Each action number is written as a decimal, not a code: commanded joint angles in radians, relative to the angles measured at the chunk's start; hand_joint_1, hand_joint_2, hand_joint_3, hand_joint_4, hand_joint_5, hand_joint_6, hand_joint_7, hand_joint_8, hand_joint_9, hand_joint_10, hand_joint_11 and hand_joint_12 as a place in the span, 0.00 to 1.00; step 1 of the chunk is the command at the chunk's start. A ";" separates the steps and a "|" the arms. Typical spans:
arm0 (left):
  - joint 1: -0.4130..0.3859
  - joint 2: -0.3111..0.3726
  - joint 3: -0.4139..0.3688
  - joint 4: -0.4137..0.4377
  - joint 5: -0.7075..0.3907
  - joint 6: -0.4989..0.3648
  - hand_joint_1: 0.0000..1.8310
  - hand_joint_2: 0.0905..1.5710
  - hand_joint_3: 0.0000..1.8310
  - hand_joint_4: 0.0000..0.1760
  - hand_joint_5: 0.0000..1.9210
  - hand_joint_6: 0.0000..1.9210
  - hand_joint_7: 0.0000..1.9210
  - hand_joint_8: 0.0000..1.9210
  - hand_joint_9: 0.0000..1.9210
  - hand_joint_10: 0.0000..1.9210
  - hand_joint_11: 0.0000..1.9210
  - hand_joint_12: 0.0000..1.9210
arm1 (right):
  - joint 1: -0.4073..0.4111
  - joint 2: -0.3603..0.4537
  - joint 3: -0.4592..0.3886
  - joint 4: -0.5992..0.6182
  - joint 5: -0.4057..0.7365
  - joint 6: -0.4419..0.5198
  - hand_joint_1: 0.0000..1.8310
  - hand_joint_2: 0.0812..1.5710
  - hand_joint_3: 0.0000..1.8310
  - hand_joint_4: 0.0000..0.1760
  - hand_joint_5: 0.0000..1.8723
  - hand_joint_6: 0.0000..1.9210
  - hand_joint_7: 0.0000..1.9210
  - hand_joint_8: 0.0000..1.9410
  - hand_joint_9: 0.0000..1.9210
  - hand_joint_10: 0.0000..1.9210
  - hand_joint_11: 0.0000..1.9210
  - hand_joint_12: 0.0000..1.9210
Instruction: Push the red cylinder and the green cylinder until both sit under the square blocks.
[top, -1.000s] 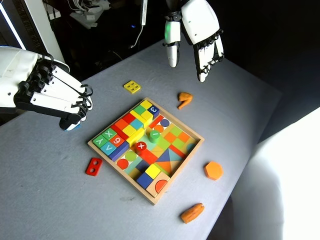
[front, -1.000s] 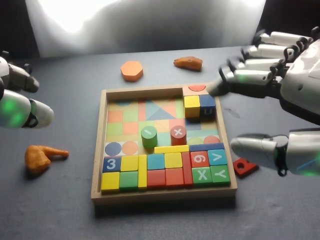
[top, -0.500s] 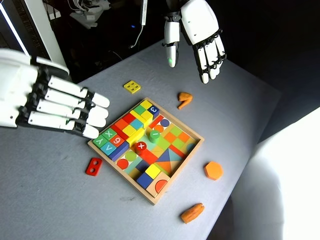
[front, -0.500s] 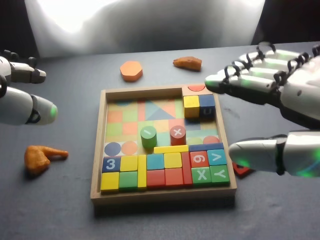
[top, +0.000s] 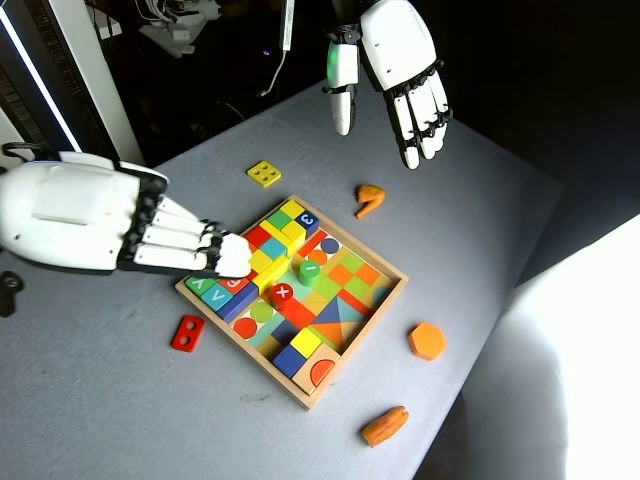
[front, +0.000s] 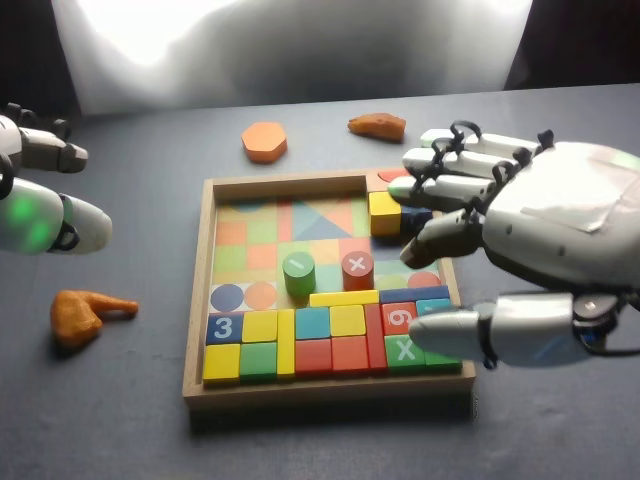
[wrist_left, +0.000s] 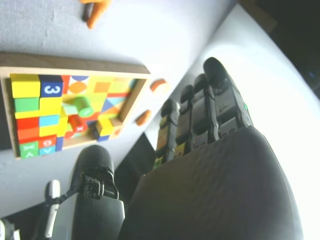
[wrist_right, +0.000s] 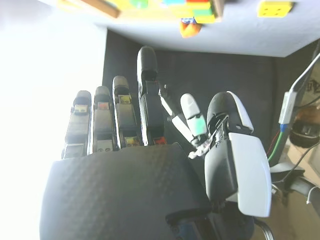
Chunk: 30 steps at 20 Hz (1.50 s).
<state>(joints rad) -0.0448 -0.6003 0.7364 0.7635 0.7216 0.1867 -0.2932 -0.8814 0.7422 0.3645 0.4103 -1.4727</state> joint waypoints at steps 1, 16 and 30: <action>-0.006 0.011 0.000 0.051 -0.043 0.004 0.02 0.81 0.00 0.29 0.07 0.00 0.04 0.00 0.04 0.00 0.00 0.28 | 0.013 -0.005 0.006 0.025 0.101 -0.037 0.00 0.74 0.00 0.00 0.34 0.10 0.10 0.00 0.02 0.02 0.00 0.00; 0.006 0.011 -0.001 0.048 -0.040 0.003 0.01 0.80 0.00 0.30 0.08 0.00 0.05 0.00 0.05 0.00 0.00 0.27 | 0.144 -0.214 0.145 0.607 -0.009 -0.543 0.00 0.74 0.00 0.00 0.33 0.09 0.09 0.00 0.01 0.01 0.00 0.00; 0.011 0.011 -0.002 0.044 -0.040 0.003 0.03 0.80 0.00 0.26 0.08 0.00 0.05 0.00 0.04 0.00 0.00 0.24 | 0.171 -0.352 0.266 1.043 -0.047 -0.952 0.00 0.73 0.00 0.00 0.36 0.09 0.11 0.00 0.02 0.01 0.00 0.00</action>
<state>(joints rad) -0.0303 -0.6003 0.7341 0.7547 0.7204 0.1864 -0.1234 -1.2434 1.0058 1.4357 0.3332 -2.4226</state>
